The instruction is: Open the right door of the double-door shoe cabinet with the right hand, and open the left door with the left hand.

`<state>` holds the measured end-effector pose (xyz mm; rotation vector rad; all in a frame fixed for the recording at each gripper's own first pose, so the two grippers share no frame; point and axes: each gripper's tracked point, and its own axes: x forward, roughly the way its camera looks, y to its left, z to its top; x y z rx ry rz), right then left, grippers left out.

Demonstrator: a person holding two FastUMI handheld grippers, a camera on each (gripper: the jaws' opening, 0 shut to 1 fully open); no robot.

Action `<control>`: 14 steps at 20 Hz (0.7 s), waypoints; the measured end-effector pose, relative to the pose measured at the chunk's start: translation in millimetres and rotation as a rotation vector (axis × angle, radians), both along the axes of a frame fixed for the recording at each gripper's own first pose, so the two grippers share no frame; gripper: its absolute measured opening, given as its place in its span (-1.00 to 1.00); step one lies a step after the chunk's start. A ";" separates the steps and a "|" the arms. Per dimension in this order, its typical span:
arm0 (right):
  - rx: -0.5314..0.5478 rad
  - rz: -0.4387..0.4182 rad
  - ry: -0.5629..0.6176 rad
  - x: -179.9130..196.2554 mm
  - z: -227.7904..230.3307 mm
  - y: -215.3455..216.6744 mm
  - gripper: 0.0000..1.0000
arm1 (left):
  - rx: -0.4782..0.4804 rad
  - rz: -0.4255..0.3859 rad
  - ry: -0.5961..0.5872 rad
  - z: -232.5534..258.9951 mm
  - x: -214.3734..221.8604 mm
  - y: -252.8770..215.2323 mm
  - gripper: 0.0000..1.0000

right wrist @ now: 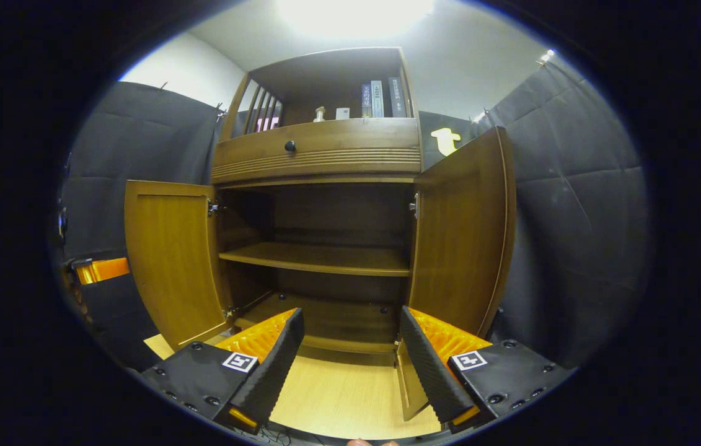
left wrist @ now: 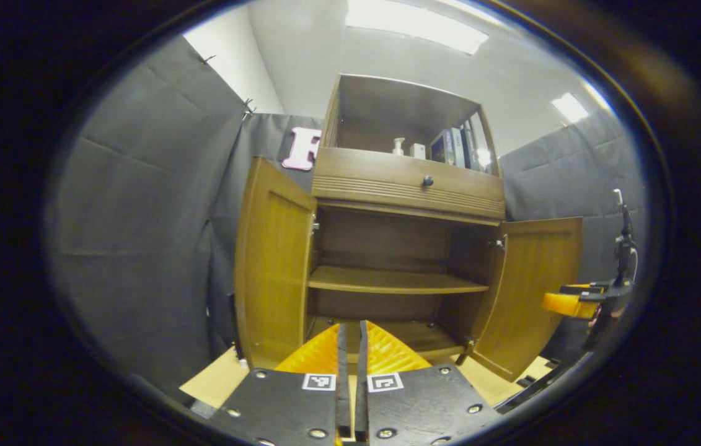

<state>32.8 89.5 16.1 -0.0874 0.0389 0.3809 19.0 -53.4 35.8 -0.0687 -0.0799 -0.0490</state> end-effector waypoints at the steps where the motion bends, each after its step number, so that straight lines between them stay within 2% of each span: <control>1: 0.003 0.014 0.009 -0.6 -2.2 -3.6 0.96 | -0.001 0.011 0.001 -0.1 5.0 -10.5 -0.80; 2: 0.007 0.027 0.021 -1.2 -4.6 -6.1 0.96 | 0.000 0.012 -0.003 -0.8 8.8 -23.4 -0.63; 3: 0.017 0.041 0.030 -2.2 -5.7 -9.2 0.86 | 0.002 0.020 -0.005 2.2 7.2 -30.8 -0.25; 4: 0.025 0.054 0.033 -2.9 -4.7 -12.8 0.95 | 0.002 0.031 -0.003 2.7 8.7 -38.0 0.13; 6: 0.024 0.063 0.026 -0.6 -2.2 -21.0 0.95 | 0.005 0.063 0.007 -1.3 6.5 -47.0 0.89; 9: 0.016 0.075 0.017 -1.6 -2.7 -32.6 0.95 | -0.002 0.129 0.009 -1.8 -1.5 -51.9 0.89; 14: 0.003 0.117 0.033 -10.3 -13.7 -44.8 0.95 | -0.150 0.266 -0.004 -7.0 -22.2 -41.7 0.89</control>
